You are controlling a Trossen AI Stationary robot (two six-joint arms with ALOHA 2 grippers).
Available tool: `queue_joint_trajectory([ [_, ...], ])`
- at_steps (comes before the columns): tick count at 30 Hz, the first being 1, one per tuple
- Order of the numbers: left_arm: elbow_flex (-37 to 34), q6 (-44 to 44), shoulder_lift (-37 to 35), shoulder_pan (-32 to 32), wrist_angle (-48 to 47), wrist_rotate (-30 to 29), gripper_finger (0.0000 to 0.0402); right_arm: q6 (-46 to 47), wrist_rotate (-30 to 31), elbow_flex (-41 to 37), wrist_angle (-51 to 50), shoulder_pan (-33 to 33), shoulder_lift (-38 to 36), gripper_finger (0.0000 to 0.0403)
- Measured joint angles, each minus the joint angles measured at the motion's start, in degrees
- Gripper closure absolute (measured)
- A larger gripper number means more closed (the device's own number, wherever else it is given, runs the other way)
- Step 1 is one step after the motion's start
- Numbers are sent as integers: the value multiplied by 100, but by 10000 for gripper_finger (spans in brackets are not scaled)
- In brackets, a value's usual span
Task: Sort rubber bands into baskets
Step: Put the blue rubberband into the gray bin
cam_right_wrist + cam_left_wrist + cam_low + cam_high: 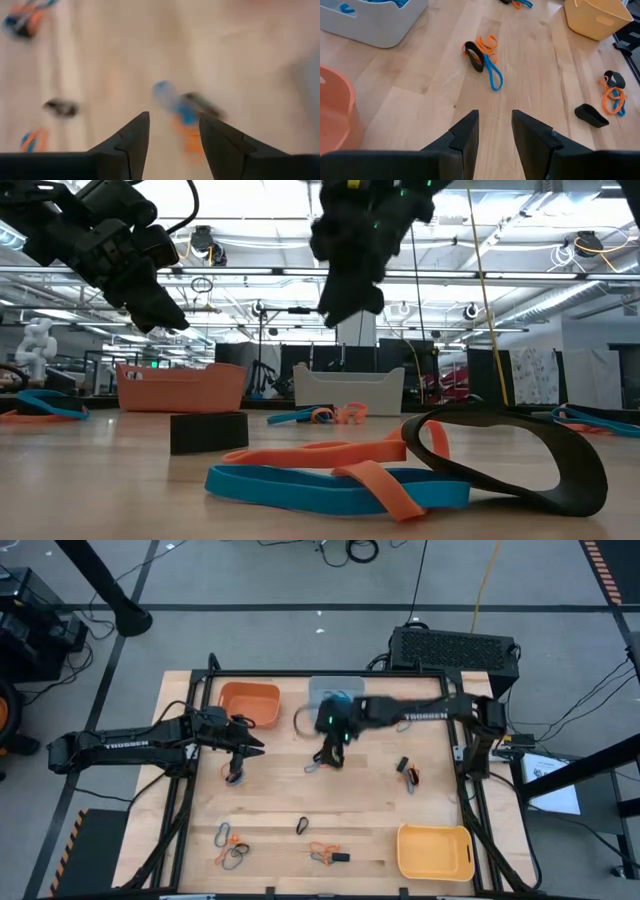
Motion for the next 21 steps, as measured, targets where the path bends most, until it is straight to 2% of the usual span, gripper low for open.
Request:
queue_joint_trajectory([
  [7,0,-3,0,0,0,2,278,-324,15,0,90,1416,33,238],
  [12,2,-9,0,0,0,2,278,-503,32,0,318,2190,33,238],
  [16,1,-11,0,0,0,2,278,-929,296,0,840,2665,46,238],
  [19,0,-12,0,0,0,2,278,-1248,669,0,1532,2934,222,238],
  [21,2,-13,0,2,0,2,278,-1370,664,0,2131,3045,420,238],
])
